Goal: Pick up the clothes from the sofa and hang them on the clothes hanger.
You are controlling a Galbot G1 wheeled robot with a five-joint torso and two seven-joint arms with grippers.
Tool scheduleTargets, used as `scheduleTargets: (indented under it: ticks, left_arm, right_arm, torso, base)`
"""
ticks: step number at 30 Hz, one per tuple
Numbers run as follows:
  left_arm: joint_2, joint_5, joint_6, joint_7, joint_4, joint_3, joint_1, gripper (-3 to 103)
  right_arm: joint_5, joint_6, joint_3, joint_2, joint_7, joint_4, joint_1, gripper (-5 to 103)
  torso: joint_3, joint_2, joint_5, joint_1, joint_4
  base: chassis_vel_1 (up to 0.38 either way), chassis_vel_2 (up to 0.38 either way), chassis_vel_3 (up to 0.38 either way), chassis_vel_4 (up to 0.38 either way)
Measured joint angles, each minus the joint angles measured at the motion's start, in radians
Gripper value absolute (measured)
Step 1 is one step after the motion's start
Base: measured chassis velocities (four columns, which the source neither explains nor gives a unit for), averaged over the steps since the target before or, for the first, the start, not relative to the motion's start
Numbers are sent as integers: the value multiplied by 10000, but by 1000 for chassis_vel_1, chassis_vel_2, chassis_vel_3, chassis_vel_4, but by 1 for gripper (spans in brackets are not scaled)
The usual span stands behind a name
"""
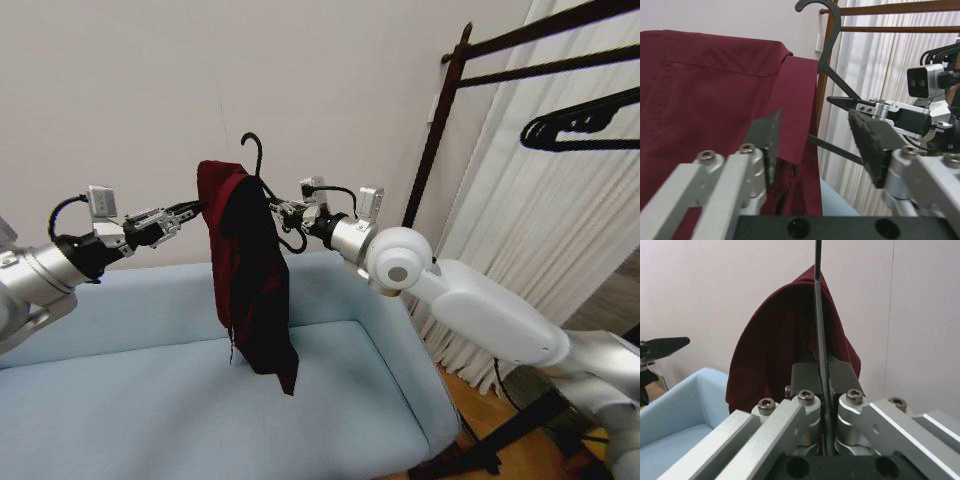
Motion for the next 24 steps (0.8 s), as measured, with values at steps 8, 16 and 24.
scheduleTargets:
  ticks: [8, 16, 24]
  left_arm:
    - [-2, 134, -58, -117, 473, -32, -42, 76]
    - [186, 345, -119, -75, 1553, 22, -203, 100]
    - [507, 421, 115, 346, 2460, 282, -741, 100]
  right_arm:
    - [26, 3, 117, -436, -852, -313, 168, 2]
    - [-168, -796, 736, -1283, -3427, -690, 198, 2]
    - [-722, -1716, 1033, -1594, -5702, -1277, 246, 2]
  torso:
    - [1, 0, 0, 0, 1]
    - [0, 0, 0, 0, 0]
    - [0, 0, -1, 0, -1]
  base:
    - [0, 0, 0, 0]
    - [0, 0, 0, 0]
    - [0, 0, 0, 0]
